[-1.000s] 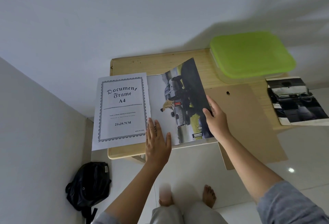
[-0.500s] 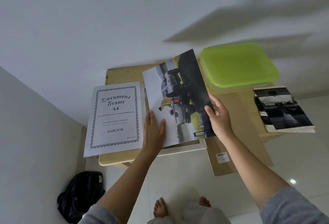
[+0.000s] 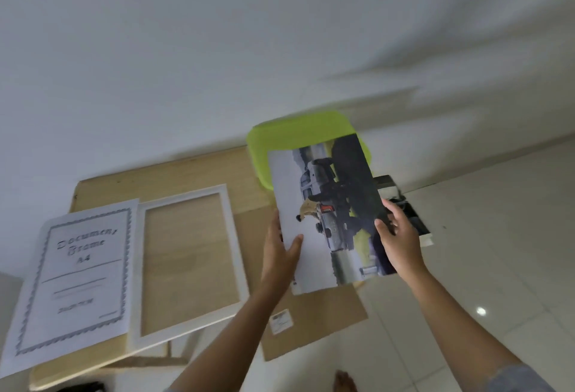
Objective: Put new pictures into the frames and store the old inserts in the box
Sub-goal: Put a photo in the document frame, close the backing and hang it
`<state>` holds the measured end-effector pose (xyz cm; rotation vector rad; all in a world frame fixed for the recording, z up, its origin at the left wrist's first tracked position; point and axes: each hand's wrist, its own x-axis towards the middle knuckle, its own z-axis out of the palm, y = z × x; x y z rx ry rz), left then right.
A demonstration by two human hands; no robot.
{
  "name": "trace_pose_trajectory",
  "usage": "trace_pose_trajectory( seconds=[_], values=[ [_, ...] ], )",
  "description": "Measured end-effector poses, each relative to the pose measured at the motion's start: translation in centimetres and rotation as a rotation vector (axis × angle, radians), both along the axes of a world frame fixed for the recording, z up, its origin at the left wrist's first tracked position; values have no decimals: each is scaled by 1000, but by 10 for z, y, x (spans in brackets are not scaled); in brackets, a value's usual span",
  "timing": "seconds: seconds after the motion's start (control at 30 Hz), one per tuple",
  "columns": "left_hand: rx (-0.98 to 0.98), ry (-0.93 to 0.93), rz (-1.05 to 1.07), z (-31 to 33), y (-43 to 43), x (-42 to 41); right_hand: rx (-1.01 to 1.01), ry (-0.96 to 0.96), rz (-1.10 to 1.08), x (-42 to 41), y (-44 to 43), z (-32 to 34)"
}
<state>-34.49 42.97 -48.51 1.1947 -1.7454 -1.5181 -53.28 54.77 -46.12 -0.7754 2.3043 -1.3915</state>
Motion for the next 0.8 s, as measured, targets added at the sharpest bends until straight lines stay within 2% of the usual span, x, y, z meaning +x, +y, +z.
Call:
trace_pose_trajectory(
  seconds=[0.17,0.37,0.53,0.8],
  values=[
    [109,-19,-114,-23,63,-75,220,34,-74,-75,60,-22],
    [213,-142,-137,-45,96,-125,377,50,-12,-130,87,-46],
    [106,-279,-98,-52,103,-138,452,70,47,-148,79,-55],
    [-50,-453,-40,-49,101,-156,460,98,79,-157,64,-66]
  ],
)
